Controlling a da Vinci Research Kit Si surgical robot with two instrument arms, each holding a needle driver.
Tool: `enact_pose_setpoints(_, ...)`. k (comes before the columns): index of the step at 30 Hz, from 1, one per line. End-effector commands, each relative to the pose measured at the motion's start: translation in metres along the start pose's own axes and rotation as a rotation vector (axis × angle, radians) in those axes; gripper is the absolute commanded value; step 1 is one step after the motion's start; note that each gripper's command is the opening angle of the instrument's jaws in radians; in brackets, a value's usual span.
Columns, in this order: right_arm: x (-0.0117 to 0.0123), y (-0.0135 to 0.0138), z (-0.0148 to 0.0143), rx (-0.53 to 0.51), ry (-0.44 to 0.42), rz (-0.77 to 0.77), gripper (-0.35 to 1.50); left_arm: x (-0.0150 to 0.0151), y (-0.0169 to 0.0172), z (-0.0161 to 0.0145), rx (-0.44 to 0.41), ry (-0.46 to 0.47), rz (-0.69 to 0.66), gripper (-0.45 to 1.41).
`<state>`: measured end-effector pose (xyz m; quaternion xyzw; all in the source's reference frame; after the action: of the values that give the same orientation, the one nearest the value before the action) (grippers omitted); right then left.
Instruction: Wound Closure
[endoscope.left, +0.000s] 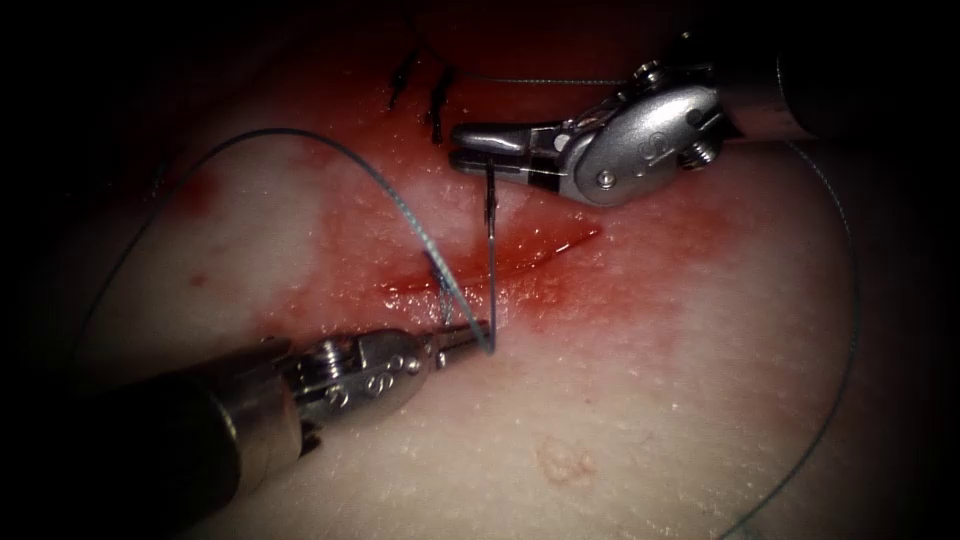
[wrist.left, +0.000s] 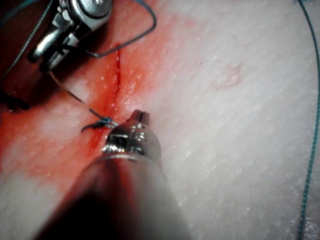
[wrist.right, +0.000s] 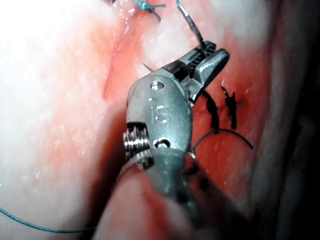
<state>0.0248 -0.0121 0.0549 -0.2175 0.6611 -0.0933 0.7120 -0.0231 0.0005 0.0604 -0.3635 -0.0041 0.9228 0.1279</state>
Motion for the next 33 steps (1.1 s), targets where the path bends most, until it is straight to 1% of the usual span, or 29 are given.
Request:
enact_pose_setpoints(1,-0.0002,-0.0011,0.0006,0.004,-0.001,-0.006,-0.35,0.0,0.0,0.0008,-0.001,0.001,0.0,0.02)
enact_pose_setpoints(4,-0.0003,-0.0022,0.0002,-0.001,-0.011,-0.017,-0.35,0.0,-0.0001,0.0006,-0.004,0.001,-0.001,0.02)
enact_pose_setpoints(5,-0.0004,-0.003,0.0,-0.007,-0.021,-0.025,-0.35,0.0001,-0.0002,0.0005,-0.005,0.001,-0.002,0.02)
enact_pose_setpoints(7,-0.0004,-0.0033,0.0,0.0,-0.021,-0.035,-0.35,0.0001,-0.0002,0.0005,-0.005,0.001,-0.002,0.02)
enact_pose_setpoints(12,-0.0005,-0.0043,-0.0001,0.045,-0.014,0.065,-0.35,0.0002,-0.0003,0.0006,-0.005,0.001,-0.003,0.02)
enact_pose_setpoints(15,-0.0005,-0.0047,-0.0001,0.054,-0.004,0.109,-0.35,0.0001,-0.0005,0.0006,-0.004,0.001,-0.009,0.02)
enact_pose_setpoints(17,-0.0005,-0.005,-0.0001,0.062,-0.001,0.142,-0.35,0.0002,-0.0007,0.0007,-0.004,0.001,-0.01,0.05)
enact_pose_setpoints(18,-0.0004,-0.005,-0.0001,0.065,-0.001,0.183,-0.35,0.0003,-0.0009,0.001,-0.002,-0.001,-0.013,0.09)
enact_pose_setpoints(21,-0.0004,-0.0048,-0.0001,0.066,-0.003,0.215,-0.35,0.0006,-0.0011,0.0013,0.0,-0.003,-0.017,0.09)
enact_pose_setpoints(27,-0.0003,-0.0032,0.0004,0.061,-0.008,0.32,-0.35,0.0014,-0.0009,0.0025,0.015,-0.009,-0.025,0.1)
enact_pose_setpoints(33,-0.0005,-0.0012,0.0011,0.067,-0.007,0.408,-0.35,0.0007,-0.0001,0.0038,0.016,-0.003,-0.021,0.07)
